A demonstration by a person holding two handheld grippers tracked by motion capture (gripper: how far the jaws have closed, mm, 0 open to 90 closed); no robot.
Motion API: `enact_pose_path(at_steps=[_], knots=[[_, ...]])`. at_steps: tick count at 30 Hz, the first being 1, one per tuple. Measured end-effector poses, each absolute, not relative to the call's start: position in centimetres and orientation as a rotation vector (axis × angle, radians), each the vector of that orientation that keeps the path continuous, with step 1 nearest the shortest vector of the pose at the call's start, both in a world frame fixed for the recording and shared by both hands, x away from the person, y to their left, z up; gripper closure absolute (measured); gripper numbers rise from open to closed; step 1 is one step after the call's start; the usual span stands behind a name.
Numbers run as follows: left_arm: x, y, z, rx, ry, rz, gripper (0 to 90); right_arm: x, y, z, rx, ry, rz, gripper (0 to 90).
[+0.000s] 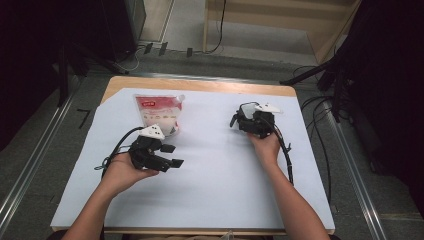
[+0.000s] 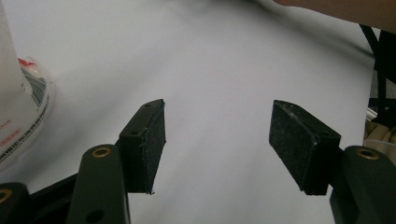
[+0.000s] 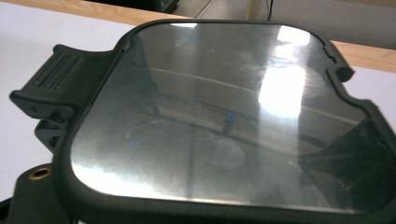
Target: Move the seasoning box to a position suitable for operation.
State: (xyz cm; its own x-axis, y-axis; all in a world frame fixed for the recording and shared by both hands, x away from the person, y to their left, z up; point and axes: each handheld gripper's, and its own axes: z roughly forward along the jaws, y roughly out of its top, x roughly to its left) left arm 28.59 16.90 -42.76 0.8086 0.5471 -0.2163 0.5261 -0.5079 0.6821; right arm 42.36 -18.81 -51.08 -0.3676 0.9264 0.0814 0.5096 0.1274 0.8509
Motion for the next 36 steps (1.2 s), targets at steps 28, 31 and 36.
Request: enact_pose_path(at_steps=[28,31,36], knots=[[28.9,16.7,-42.6,2.225,0.782,0.056,37.4,40.1,-18.5,-48.2,1.322,1.985,1.224,15.8],[28.9,16.7,-42.7,2.220,0.781,0.053,37.4,39.7,-18.4,-47.9,1.315,1.990,1.238,15.8],[29.1,16.7,-42.6,2.215,0.784,0.052,37.4,38.2,-18.2,-46.8,1.281,2.000,1.275,15.8]])
